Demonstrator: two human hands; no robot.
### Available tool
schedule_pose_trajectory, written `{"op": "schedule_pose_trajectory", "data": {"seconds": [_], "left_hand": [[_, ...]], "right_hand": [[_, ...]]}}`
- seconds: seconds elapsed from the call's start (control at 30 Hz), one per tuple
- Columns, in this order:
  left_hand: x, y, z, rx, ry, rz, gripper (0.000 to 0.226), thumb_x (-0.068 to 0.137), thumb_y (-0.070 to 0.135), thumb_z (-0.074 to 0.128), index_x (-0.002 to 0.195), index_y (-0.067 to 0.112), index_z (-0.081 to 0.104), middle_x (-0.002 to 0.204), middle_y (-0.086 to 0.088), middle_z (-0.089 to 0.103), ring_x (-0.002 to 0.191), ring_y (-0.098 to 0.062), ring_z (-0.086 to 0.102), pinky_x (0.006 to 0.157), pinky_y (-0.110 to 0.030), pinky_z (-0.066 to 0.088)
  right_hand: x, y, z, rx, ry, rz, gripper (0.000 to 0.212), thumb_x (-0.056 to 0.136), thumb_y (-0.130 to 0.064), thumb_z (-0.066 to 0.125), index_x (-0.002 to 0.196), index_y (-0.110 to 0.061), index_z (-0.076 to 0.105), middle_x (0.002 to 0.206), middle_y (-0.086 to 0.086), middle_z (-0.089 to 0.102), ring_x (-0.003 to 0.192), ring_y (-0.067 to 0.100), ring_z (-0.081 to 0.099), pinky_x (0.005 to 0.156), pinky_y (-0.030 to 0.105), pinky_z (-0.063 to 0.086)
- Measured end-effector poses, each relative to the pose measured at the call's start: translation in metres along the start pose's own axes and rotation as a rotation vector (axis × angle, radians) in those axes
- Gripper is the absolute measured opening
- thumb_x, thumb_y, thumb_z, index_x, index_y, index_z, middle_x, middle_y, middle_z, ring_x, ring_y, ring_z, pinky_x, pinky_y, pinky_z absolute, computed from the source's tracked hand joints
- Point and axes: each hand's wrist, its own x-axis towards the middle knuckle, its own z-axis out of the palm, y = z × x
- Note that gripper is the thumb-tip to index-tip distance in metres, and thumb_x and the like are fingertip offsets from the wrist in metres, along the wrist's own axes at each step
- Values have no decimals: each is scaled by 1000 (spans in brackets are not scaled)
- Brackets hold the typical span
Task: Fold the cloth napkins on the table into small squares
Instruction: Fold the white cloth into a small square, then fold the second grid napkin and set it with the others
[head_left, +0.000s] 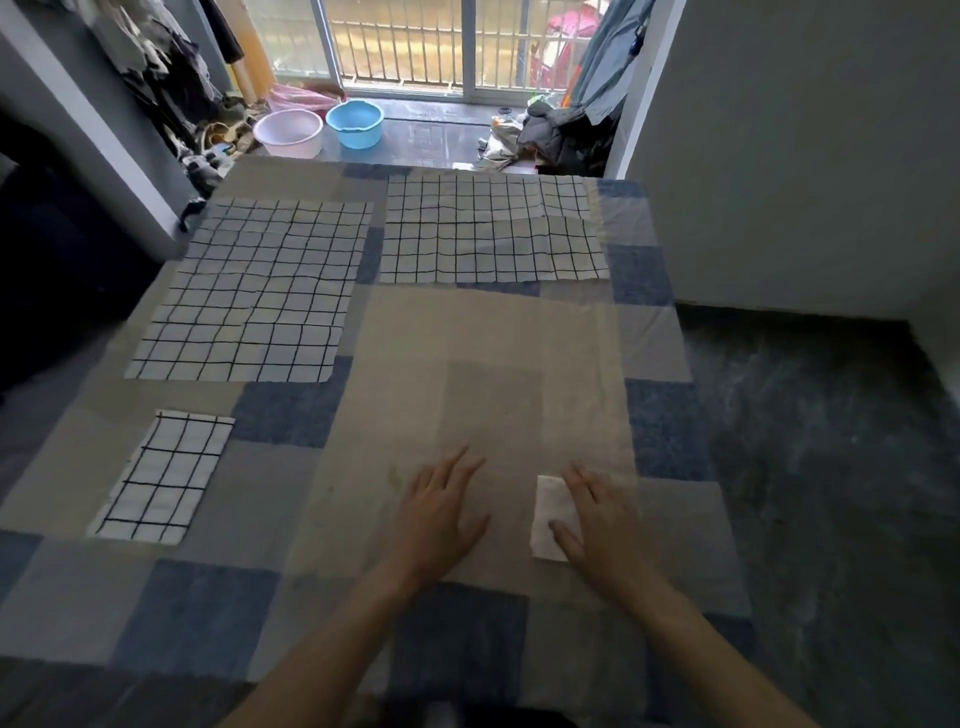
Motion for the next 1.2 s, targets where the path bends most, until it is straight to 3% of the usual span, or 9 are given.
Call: {"op": "schedule_pose_trajectory", "data": {"seconds": [0.13,0.27,0.33,0.43,0.57,0.63,0.77,0.93,1.2], "left_hand": [[-32,-35,-43,-192,118,-62,61,81,49,55,136,25,45,143,1,44,127,-20,45,106,-36,40],[-80,-66,-94,-460,307,-231,42,87,28,69,125,33,51,126,11,54,115,-4,52,96,-29,47],[-108,-90,-121,-346,364,-251,40,84,25,72,121,30,56,123,6,56,110,-10,54,89,-32,49],[-147,-125,-156,-32,318,-250,45,77,26,72,121,23,60,129,-1,54,113,-22,53,89,-39,48],[-213,-170,-195,147,306,-315,43,71,26,68,114,24,61,126,2,55,107,-27,56,78,-41,46],[-246,-189,-212,226,314,-328,40,77,28,67,116,23,60,129,1,54,112,-26,54,84,-40,44],[-309,-228,-242,280,278,-438,41,87,32,58,127,26,51,141,5,41,126,-20,41,100,-36,32],[-369,-280,-278,321,261,-566,36,87,33,55,123,26,53,137,3,46,121,-21,46,97,-35,34],[-393,-350,-336,380,243,-646,30,92,37,52,121,28,52,128,5,50,119,-20,46,95,-35,36]], "right_hand": [[12,-71,-10,171,21,-31,58,90,-31,62,142,-14,42,142,6,47,127,23,47,106,29,35],[16,-151,-7,339,41,-14,54,90,-34,63,139,-22,43,136,4,51,120,24,53,100,37,43],[13,-195,-3,307,31,-64,54,90,-37,62,140,-27,41,137,0,50,118,22,54,96,32,42],[6,-258,5,204,-12,-190,55,91,-32,60,141,-23,39,141,-2,42,119,22,51,91,28,40],[-12,-347,34,101,-61,-321,55,90,-29,61,141,-17,42,141,3,42,125,23,46,99,32,41],[-19,-388,52,85,-84,-378,55,89,-24,63,139,-12,44,140,7,44,127,26,45,102,32,38],[-32,-460,84,-27,-115,-498,50,88,-30,60,135,-16,47,138,5,47,124,25,47,98,40,45],[-40,-544,106,-161,-164,-609,48,89,-39,53,134,-21,47,138,1,46,122,24,47,95,43,46],[-13,-654,123,-240,-153,-688,43,88,-34,51,129,-23,49,133,2,50,117,25,50,91,41,44]]}}
